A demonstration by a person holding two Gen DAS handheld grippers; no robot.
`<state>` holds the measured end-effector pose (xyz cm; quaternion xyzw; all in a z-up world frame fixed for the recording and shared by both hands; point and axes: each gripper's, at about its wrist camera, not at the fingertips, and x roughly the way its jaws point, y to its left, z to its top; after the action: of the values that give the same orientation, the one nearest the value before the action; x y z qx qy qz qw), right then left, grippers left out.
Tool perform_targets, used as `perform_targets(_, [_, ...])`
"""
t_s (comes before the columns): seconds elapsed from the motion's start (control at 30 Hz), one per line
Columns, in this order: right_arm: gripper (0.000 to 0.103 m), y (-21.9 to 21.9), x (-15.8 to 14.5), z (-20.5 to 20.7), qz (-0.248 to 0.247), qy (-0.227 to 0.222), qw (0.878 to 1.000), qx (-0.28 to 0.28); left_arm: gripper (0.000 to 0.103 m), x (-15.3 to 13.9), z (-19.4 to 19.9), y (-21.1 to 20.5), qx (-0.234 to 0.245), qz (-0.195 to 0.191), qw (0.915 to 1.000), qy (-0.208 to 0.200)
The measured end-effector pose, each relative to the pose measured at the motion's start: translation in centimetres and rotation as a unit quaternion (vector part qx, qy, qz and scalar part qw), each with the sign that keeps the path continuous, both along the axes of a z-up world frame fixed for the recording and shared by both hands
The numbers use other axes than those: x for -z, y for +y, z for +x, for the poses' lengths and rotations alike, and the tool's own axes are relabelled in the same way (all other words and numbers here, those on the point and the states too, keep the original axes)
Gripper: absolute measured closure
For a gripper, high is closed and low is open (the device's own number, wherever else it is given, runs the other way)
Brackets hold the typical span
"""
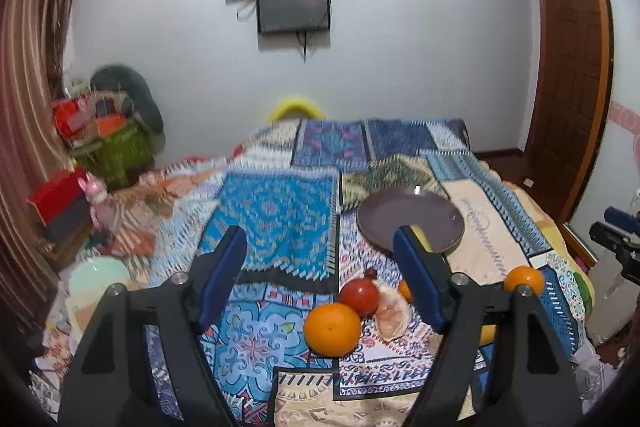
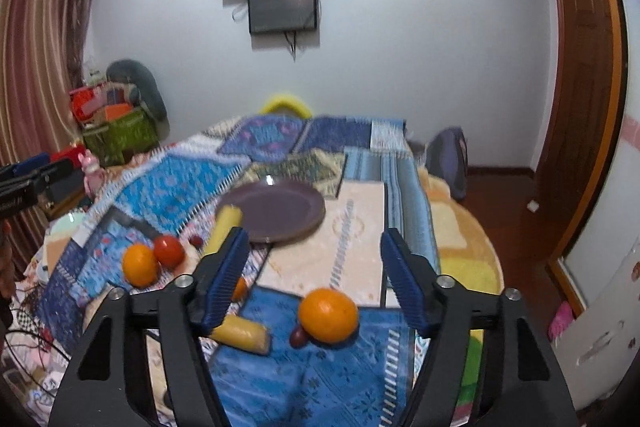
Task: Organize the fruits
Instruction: 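Close the right gripper on the large orange while the left gripper grasps another orange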
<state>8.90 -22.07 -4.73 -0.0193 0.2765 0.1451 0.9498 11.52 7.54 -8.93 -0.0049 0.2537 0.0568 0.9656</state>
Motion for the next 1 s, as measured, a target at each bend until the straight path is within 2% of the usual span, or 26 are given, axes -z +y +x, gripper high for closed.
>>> perform_targets(0.1, [0.04,-0.8,1.2,0.9,0.001,0.028,1.0,0.005,0.037,1.8,1.7,1.2,0.005,-0.017,0.9992,0.035])
perform_targets(0.33, [0.039,-1.5,3.8,3.0,0.003,0.09,0.996,0.005,0.037,6.1,4.5,1.9,0.027,-0.026,0.9927,0.114])
perform_targets(0.53, [0.039,-1.6,6.5,4.8,0.016,0.148,0.989,0.003,0.037,8.8,6.1,1.7,0.049,-0.034,0.9845,0.165])
perform_targets(0.7, [0.039,-1.6,8.1,6.0,0.013,0.178,0.984,0.006,0.036,10.8,7.2,1.9,0.052,-0.044,0.9779,0.198])
perform_targets(0.87, [0.034,-1.0,9.0,6.6,0.007,0.19,0.982,0.004,0.035,12.2,7.8,1.8,0.054,-0.052,0.9731,0.218])
perform_targets(1.0, [0.034,-0.3,9.8,7.1,0.004,0.202,0.979,-0.005,0.029,13.1,8.0,2.1,0.056,-0.064,0.9715,0.221])
